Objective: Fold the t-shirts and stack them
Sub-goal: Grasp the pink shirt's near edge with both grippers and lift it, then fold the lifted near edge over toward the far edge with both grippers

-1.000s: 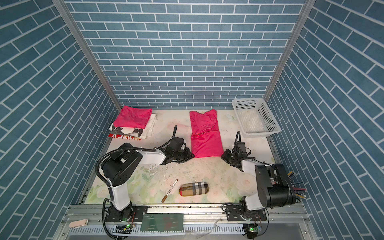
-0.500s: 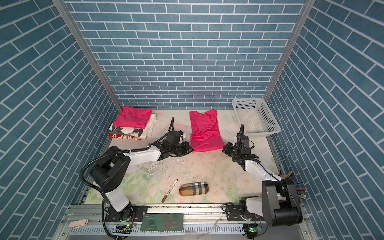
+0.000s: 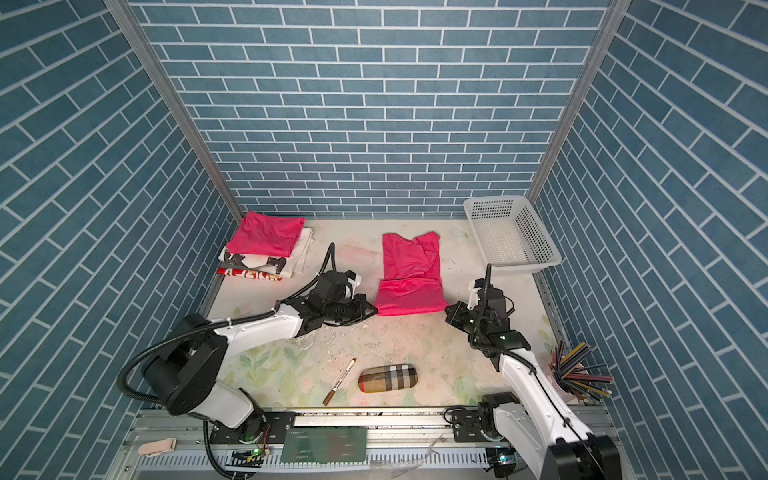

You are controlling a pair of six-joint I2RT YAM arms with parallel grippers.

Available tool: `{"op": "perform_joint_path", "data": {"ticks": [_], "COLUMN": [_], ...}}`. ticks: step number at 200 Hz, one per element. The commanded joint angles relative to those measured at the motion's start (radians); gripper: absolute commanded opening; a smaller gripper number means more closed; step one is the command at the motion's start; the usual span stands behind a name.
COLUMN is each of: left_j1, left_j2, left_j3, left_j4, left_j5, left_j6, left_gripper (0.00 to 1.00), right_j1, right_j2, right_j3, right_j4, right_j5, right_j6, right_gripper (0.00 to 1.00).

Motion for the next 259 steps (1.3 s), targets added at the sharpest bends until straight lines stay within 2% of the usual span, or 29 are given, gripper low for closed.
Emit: {"op": "perform_joint_path", "data": {"ticks": [1,20,55,111,153,225,259], "left_j1": [0.007,0.020,0.061,0.132,0.181,0.234,0.259], "left_j2": [-0.116,-0.130,-0.028,0.177,0.364,0.640,0.723], "left_j3": [-0.010,0.025,0.117,0.322,0.492,0.760,0.830], "left_j4": [-0.045,-0.055,-0.031,0.001,0.021,0.031,0.044], "left_j5": [-0.029,-0.021,0.039,0.105,0.158,0.177,0.153], "left_j6": [-0.032,-0.026,-0.005,0.024,0.021,0.010,-0.005], "left_gripper": [0.00,0.00,0.00,0.00,0.00,0.00,0.00], "right_j1": [0.046,0.050,0.050,0.031,-0.054,-0.109,-0.115], "right_j2": [-0.102,-0.095,0.009,0.278,0.463,0.813,0.954], "right_j3": [0.003,0.026,0.109,0.310,0.386,0.579,0.669], "right_j4": [-0.089,-0.082,-0.001,0.120,0.236,0.321,0.345], "right_j5": [0.059,0.048,0.027,0.019,-0.037,-0.136,-0.158], "right_j6": [0.022,0.030,0.014,-0.040,-0.034,-0.052,-0.052], "right_gripper": [0.00,0.00,0.00,0.00,0.00,0.00,0.00]}}
